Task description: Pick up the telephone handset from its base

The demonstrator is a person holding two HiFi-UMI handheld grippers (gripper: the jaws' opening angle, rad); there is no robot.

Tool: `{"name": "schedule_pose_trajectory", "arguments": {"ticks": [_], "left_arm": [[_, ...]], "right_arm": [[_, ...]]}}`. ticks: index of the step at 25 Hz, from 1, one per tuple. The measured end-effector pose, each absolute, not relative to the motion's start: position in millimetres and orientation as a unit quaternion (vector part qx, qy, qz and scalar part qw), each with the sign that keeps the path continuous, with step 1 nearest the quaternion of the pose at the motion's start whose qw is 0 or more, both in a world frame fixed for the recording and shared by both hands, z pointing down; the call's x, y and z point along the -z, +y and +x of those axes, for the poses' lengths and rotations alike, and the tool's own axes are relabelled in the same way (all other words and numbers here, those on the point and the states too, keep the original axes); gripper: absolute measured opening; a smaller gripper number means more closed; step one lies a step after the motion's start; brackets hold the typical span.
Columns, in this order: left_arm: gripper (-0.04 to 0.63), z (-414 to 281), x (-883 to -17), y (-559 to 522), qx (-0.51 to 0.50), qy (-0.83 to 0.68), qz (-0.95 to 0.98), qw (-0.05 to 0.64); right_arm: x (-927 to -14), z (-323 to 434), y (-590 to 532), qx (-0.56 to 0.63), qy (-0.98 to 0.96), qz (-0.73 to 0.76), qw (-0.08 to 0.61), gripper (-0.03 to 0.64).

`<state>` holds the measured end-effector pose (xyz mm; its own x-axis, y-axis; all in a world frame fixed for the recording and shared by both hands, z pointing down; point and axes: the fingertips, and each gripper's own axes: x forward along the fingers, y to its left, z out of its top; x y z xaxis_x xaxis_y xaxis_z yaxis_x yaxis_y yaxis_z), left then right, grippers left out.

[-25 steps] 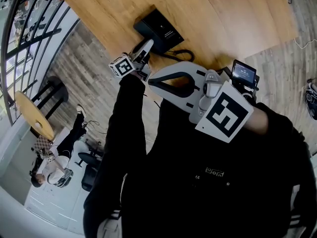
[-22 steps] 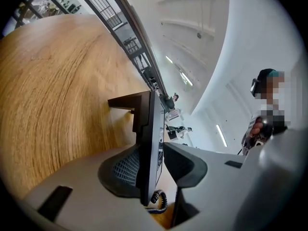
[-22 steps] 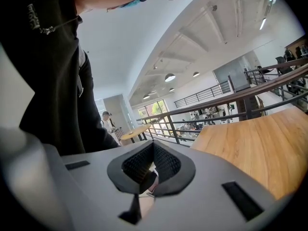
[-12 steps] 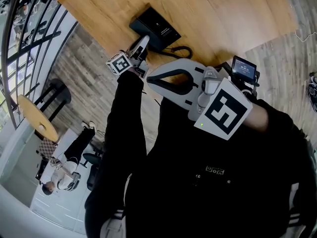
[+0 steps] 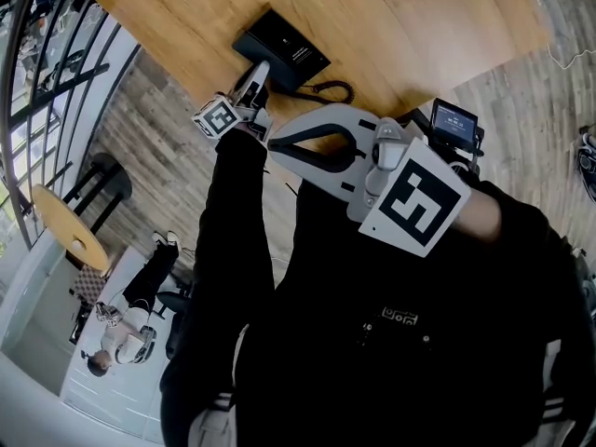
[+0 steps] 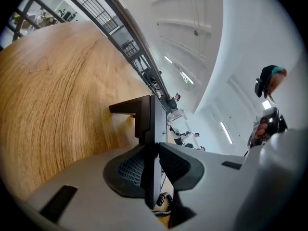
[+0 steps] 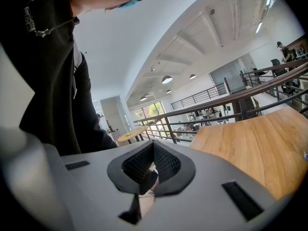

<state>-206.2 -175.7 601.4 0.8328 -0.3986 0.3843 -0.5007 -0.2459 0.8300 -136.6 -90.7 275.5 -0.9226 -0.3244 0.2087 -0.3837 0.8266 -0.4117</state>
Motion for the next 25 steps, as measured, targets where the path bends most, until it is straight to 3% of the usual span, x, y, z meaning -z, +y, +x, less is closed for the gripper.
{"name": "schedule_pose_trajectory", "arguments": {"ticks": [6,25], "left_arm": [[0.093,-202,-602,-170,-0.036,-0.293,0.767,0.571],[0.078,-199,-584,-166,-0.025,-0.293,0.780,0.552]], "right_arm": [[-275,-136,-82,-0.227,-0.954,0.187,0.065,0.018],[-262,-133,-64,-0.205,-0.955,0.203,0.064,0.018]]}}
